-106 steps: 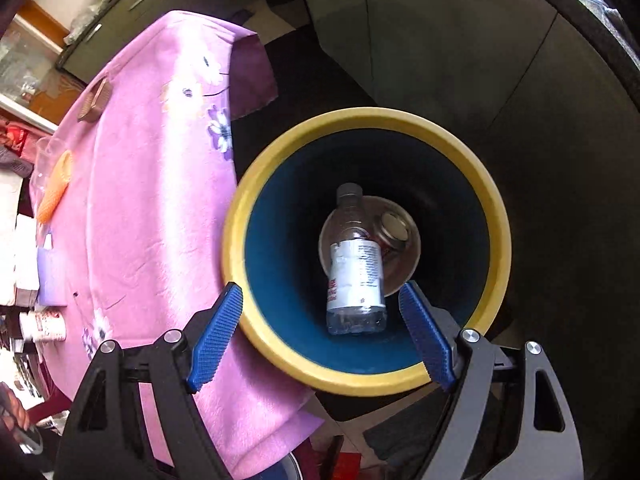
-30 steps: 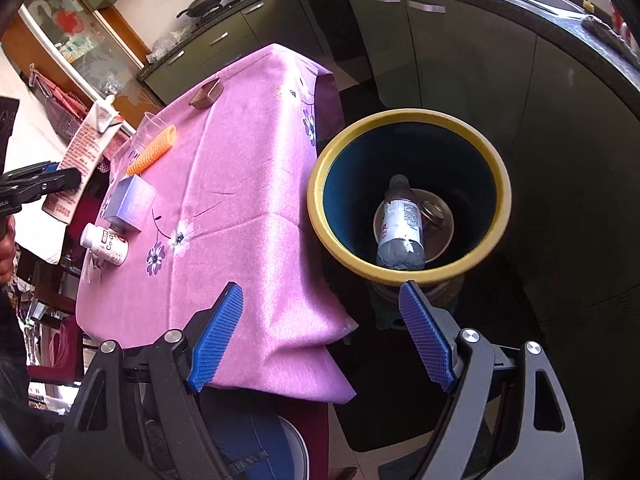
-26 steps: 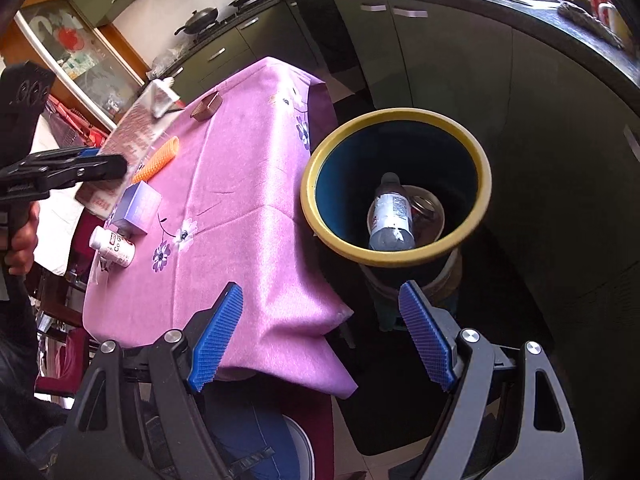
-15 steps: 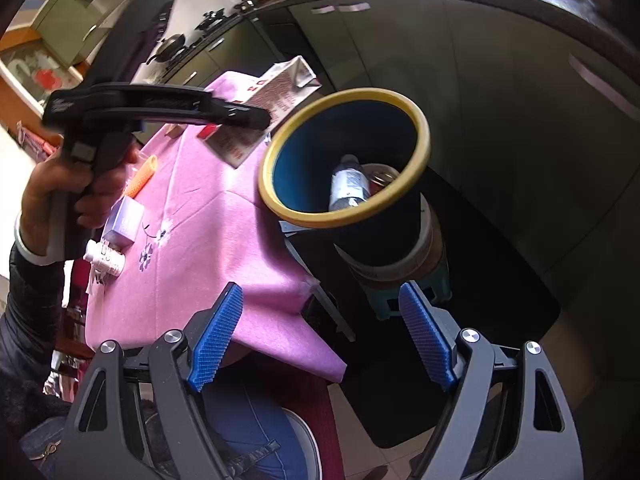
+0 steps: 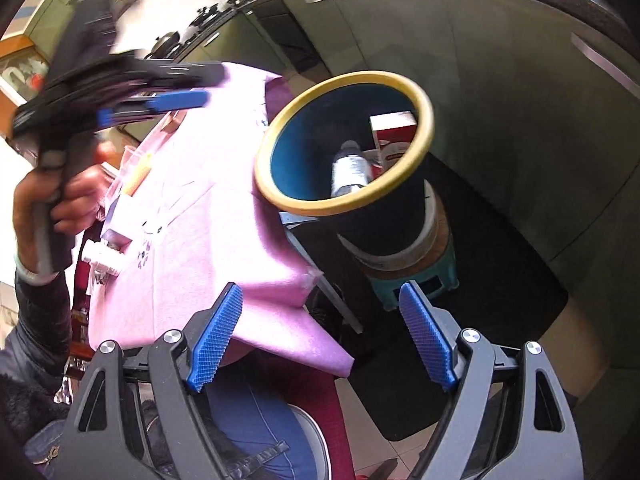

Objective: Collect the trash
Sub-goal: 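Carry the milk carton over the bin and open the left gripper, then reach the right gripper to the small blue box and grasp it, then carry the blue box over the bin and open the right gripper, then reach the left gripper to the white jar and grasp it, then lift the white jar, carry it over the bin, open the left gripper, then reach the right gripper to the brown square tray and grasp its rim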

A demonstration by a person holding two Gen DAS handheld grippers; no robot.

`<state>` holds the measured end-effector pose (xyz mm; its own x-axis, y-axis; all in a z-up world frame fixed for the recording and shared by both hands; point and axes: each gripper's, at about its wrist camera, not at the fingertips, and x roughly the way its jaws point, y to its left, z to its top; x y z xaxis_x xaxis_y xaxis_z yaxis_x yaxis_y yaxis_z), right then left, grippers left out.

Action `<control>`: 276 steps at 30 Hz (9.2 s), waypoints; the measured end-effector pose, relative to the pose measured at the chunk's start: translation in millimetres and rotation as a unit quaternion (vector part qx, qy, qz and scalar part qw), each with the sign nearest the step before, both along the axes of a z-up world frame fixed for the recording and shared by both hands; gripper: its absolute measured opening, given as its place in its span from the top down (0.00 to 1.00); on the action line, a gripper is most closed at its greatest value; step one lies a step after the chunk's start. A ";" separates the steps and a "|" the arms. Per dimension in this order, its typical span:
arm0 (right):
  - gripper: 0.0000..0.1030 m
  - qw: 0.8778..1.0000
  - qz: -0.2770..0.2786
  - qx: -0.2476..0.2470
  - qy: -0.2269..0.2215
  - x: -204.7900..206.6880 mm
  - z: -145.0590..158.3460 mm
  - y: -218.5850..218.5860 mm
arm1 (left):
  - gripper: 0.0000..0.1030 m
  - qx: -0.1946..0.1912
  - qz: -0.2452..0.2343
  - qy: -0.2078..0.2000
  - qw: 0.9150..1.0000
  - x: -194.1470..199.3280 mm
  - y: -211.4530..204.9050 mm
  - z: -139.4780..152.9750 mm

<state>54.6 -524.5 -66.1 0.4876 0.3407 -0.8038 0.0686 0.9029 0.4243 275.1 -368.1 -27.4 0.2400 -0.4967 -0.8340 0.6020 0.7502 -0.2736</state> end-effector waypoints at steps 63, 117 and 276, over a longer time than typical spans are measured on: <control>0.22 0.921 0.200 -0.203 0.265 265.1 -35.1 482.6 | 0.08 -0.091 0.465 -0.197 0.858 -15.1 517.8 -9.0; 0.12 0.994 -0.011 -0.036 -0.098 77.1 20.1 119.9 | 0.07 0.006 0.304 -0.214 0.928 -146.3 378.6 12.0; 0.32 0.965 0.052 -0.224 0.125 498.3 -37.3 427.6 | 0.21 -0.042 0.331 -0.159 0.929 -152.3 424.3 1.2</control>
<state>552.9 -96.9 -103.4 0.2415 -0.0309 -0.9699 0.0172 0.9995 -0.0275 122.8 56.1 -26.1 0.7441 -0.2117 -0.6337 0.0759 0.9691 -0.2347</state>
